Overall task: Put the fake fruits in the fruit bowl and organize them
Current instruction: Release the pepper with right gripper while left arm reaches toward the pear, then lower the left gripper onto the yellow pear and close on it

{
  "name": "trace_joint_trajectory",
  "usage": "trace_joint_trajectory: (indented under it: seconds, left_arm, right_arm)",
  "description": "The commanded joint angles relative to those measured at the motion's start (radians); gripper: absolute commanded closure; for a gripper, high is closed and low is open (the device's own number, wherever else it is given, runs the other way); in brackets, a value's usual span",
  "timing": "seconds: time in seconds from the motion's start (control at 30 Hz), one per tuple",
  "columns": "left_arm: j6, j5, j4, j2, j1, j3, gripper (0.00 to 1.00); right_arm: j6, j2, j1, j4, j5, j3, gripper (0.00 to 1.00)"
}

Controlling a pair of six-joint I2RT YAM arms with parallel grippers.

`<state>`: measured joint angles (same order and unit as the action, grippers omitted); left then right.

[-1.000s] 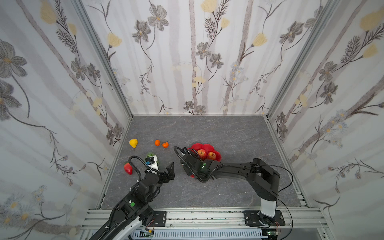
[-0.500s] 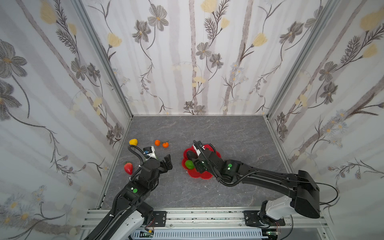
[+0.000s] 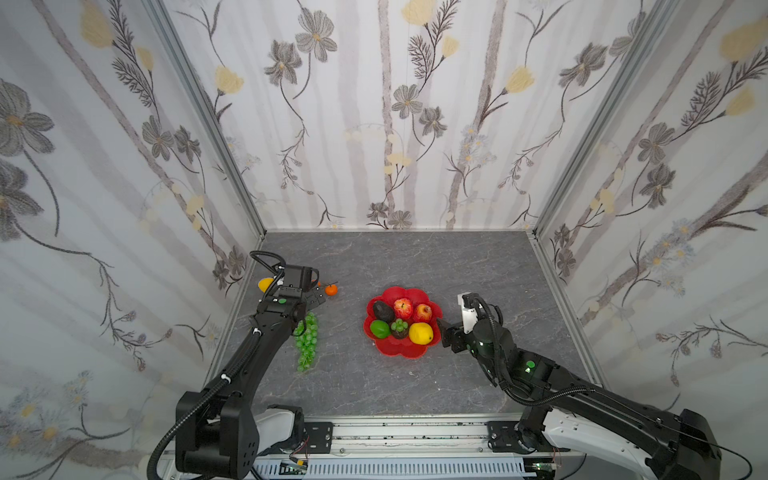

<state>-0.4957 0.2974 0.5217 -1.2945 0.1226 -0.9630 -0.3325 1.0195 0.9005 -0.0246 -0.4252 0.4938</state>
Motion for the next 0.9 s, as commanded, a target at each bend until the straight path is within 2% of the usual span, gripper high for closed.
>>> trace_joint_trajectory:
  seconds: [0.0,0.17,0.37,0.7,0.87]
  left_arm:
    - [0.063,0.05,0.059,-0.109,-0.042,-0.12,0.0]
    - [0.111,0.026,0.151,-0.347,-0.12,-0.297,0.02]
    - [0.164,0.025,0.219,-0.55,-0.186,-0.479,0.04]
    - [0.307,0.027,0.313,-0.846,-0.252,-0.786,0.07]
    - [0.36,0.06,0.366,-0.928,-0.268,-0.894,0.08]
  right_arm:
    - [-0.027,-0.018,-0.011,-0.131,0.015,-0.053,0.14]
    - [-0.028,-0.023,-0.017,-0.214,0.016,-0.137,0.12]
    - [0.004,-0.049,-0.018,-0.308,0.037,-0.212,0.07]
    - [0.015,-0.027,-0.027,-0.362,0.058,-0.226,0.04]
    - [0.012,-0.015,-0.028,-0.368,0.068,-0.223,0.04]
